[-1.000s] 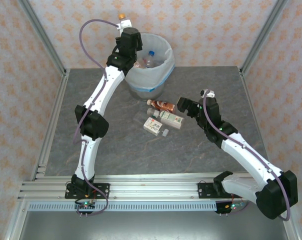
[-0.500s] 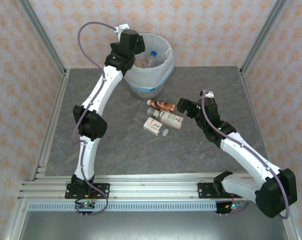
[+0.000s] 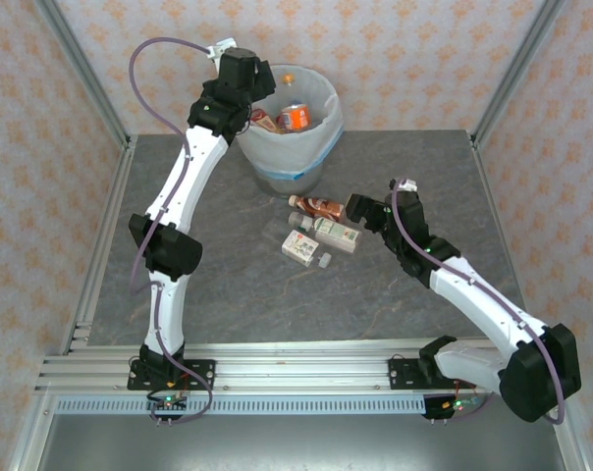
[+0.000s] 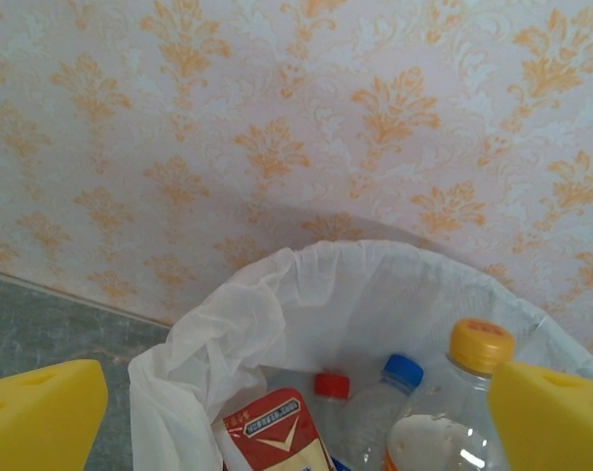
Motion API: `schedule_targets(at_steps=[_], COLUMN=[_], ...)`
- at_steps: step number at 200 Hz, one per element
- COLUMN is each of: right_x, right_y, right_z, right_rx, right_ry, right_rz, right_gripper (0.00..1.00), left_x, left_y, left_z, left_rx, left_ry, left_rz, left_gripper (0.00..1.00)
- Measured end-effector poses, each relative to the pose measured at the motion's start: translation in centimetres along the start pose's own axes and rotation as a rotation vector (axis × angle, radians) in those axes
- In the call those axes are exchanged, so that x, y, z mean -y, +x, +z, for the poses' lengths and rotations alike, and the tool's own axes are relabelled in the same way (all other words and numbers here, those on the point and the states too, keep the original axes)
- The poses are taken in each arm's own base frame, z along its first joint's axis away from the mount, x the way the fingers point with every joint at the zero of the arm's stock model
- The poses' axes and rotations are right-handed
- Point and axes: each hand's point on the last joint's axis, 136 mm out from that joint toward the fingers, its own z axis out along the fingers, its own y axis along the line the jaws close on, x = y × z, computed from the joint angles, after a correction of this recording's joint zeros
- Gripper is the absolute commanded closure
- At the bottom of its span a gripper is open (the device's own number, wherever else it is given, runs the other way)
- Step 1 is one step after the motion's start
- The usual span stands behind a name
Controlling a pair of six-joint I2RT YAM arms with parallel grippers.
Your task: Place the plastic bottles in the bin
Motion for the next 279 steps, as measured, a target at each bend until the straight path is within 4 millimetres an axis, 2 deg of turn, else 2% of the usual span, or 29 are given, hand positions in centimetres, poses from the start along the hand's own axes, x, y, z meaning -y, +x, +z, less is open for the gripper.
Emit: schedule_targets(at_steps=[58, 93, 142, 173, 185, 202, 234, 257, 279], right_x=[0.4, 0.7, 0.3, -0.1, -0.2, -0.1, 0.5, 1.3, 2.1], right_y=[1.6, 3.7, 7.0, 8.6, 9.3, 10.0, 10.1, 10.3, 10.4], right_z=[1.5, 3.1, 4.1, 4.2, 4.2, 4.3, 5.0, 5.2, 5.0], right_rx=[-0.059, -0.138, -0.31, -0.416, -0.461, -0.513, -0.578, -0.625, -0.651], right_ry=[0.02, 0.027, -0.016, -0.061, -0.083, -0.102, -0.115, -0.132, -0.141], right_rz=[-0.02, -0.067, -0.192, -0.287, -0.335, -0.396, -0.503, -0.59, -0.658], right_gripper=[0.01, 0.01, 0.01, 0.01, 0.01, 0.01, 0.01, 0.01, 0.01], left_x=[0.7, 0.1, -0.6, -0.7, -1.1, -2.0, -4.1, -5.7, -6.8], left_y=[1.8, 3.0, 0.8, 0.0, 0.8, 2.9, 6.5, 7.5, 7.3], left_z=[-0.4, -2.7, -7.3, -8.4, -8.5, -8.5, -8.6, -9.5, -10.6], left_rx=[-0.084, -0.141, -0.082, -0.054, -0.064, -0.104, -0.171, -0.183, -0.172], left_ry=[0.062, 0.102, 0.166, 0.185, 0.186, 0.179, 0.14, 0.115, 0.106], left_rz=[0.005, 0.012, -0.028, -0.06, -0.071, -0.082, -0.108, -0.121, -0.134], left_gripper=[0.0, 0.0, 0.0, 0.0, 0.0, 0.0, 0.0, 0.0, 0.0])
